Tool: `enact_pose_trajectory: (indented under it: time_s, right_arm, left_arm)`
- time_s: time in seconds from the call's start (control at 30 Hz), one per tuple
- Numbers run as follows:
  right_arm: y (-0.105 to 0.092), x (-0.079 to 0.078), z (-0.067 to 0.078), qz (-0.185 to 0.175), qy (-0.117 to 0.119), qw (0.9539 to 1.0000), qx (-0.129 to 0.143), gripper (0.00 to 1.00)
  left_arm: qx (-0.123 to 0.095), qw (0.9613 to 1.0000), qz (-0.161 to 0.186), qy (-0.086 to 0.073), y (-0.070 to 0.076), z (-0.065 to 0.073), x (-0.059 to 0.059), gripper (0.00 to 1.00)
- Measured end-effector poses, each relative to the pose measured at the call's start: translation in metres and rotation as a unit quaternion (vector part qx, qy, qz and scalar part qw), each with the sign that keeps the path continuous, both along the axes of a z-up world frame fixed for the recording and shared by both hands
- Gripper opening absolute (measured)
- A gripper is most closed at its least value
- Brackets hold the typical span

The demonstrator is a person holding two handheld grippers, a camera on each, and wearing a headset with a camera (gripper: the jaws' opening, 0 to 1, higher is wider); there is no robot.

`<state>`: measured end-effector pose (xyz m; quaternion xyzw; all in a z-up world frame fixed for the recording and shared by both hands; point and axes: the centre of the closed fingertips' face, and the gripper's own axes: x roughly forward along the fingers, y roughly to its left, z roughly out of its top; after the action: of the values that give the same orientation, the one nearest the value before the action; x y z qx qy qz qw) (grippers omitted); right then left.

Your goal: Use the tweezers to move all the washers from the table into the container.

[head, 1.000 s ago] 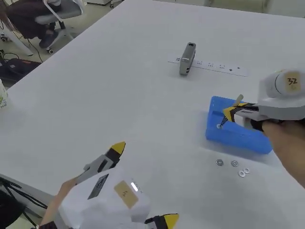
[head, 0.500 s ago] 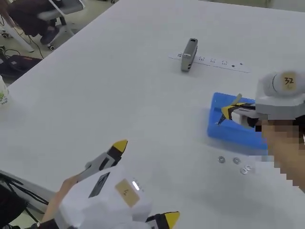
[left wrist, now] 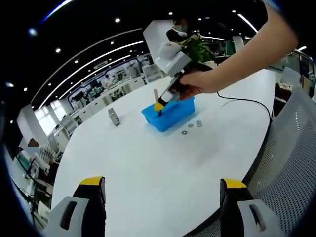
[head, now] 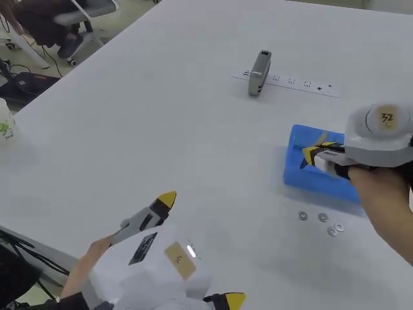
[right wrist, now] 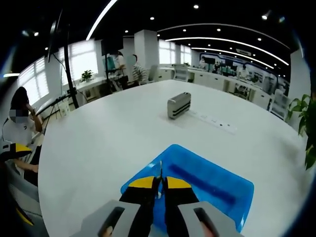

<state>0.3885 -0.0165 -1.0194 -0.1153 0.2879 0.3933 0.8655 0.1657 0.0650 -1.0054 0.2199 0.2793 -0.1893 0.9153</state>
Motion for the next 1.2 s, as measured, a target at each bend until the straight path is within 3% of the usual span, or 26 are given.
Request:
enact_pose_trajectory:
  time_s: [0.3,0.47,0.7,0.93,1.2]
  right_arm:
    - [-0.002,-0.002,0.005,0.005,-0.001,1.0000,-0.005,0.03]
    - [-0.005,-0.007,0.024,0.003,-0.007,0.9998,0.018,0.03]
    - [-0.013,-0.019,0.052,-0.003,-0.023,0.9983,0.053,0.03]
    - [-0.021,-0.041,0.074,-0.011,-0.019,0.9940,0.107,0.03]
    - [-0.029,-0.062,0.070,-0.008,-0.008,0.9931,0.116,0.03]
  left_arm:
    - [0.000,1.0000,-0.004,0.004,-0.002,-0.001,-0.001,0.99]
    - [0.005,0.9997,-0.012,0.020,-0.004,-0.007,-0.004,0.99]
    - [0.006,0.9997,-0.012,0.018,-0.004,-0.007,-0.004,0.99]
    - [0.008,0.9996,-0.017,0.019,-0.006,-0.007,-0.005,0.99]
    - [0.007,0.9997,-0.017,0.018,-0.006,-0.007,-0.005,0.99]
